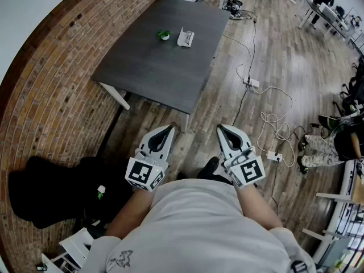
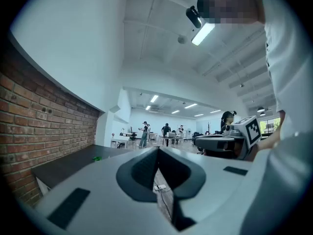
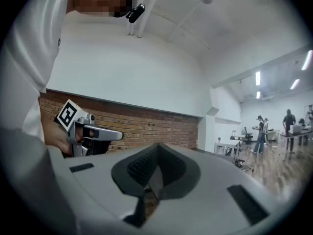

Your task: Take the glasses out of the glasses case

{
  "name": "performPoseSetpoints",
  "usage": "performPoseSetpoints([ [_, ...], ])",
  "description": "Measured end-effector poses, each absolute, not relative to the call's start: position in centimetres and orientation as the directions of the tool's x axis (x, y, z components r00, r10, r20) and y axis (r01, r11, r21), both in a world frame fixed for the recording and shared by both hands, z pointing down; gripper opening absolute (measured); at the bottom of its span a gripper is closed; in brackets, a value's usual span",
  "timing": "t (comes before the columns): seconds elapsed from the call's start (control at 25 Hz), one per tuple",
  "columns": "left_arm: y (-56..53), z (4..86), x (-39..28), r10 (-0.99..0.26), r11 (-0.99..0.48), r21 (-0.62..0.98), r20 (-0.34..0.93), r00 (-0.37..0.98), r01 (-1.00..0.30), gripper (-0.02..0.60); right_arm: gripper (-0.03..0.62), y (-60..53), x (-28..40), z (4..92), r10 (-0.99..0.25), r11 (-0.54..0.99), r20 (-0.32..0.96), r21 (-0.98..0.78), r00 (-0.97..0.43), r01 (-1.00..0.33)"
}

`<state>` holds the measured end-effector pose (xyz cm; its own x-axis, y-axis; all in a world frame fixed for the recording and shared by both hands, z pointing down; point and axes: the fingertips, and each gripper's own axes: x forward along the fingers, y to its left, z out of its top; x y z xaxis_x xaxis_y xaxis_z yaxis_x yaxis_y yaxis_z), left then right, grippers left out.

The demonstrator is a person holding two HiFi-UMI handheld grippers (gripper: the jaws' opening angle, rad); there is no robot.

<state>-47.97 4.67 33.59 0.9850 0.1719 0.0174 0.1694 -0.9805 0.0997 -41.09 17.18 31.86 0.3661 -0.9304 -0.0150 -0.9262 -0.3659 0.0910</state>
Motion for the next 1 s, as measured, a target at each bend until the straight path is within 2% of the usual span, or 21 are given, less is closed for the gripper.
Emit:
performPoseSetpoints([
  [0.6,6.6,34.4,-45.8,0.176,-0.980,0.098,0.048,0.983,0.171,0.011,0.003,18.7,-38.9,32.7,-0.938,-0.345,-0.012,0.080,0.346,-0.935],
  [1.0,6.9,35.0,-40.7,0.164,-0.979,0.130,0.049,0.985,0.156,0.011,0.006,19.8,-32.9,32.9,-0.931,-0.365,-0.020,0.082,0.365,-0.927],
])
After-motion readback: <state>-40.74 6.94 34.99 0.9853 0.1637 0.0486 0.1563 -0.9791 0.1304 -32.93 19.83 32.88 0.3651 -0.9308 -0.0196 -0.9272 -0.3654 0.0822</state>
